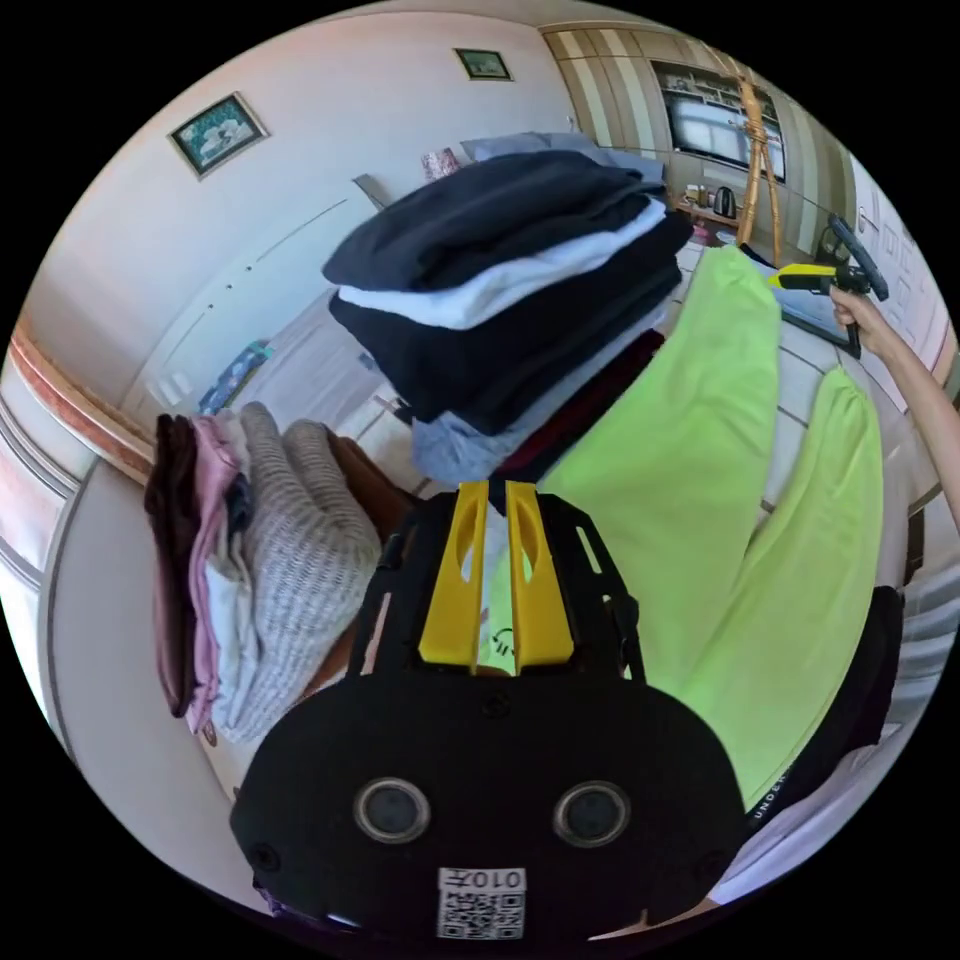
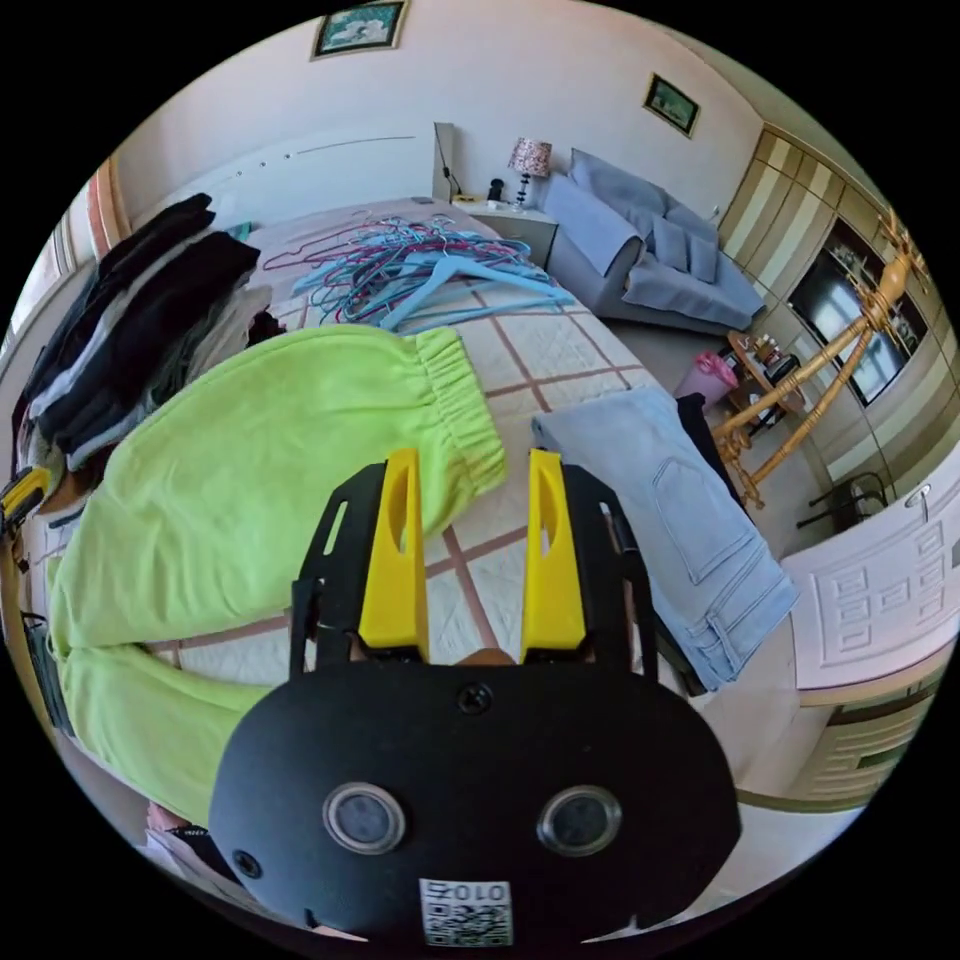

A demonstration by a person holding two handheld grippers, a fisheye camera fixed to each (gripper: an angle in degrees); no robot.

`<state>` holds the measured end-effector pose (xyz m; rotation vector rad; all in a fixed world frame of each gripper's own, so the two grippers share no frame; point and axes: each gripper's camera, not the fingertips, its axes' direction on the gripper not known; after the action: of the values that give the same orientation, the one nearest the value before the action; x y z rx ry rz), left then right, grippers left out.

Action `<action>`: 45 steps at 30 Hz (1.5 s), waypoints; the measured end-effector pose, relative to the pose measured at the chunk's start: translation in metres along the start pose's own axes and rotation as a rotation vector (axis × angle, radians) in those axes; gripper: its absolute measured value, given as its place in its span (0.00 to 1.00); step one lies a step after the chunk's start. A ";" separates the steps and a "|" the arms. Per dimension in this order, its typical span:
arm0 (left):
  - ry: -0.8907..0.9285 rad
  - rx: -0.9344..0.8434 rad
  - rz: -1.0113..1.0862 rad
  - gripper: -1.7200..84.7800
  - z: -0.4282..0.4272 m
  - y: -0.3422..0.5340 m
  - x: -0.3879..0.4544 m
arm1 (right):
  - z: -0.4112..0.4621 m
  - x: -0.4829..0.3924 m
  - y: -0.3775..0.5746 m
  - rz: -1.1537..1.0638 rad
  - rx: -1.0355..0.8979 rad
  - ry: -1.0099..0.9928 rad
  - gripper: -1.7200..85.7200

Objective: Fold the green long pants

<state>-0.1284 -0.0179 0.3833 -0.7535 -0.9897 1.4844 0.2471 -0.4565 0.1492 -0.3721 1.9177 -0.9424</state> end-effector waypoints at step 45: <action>0.013 0.036 -0.881 0.06 -0.041 0.412 -0.237 | -0.138 -0.203 0.443 -0.023 0.255 -0.231 0.14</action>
<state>-0.2392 -0.2458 -0.0204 -0.2248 -1.0831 0.7211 0.2893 0.0193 -0.0185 -0.3366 1.5661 -1.0943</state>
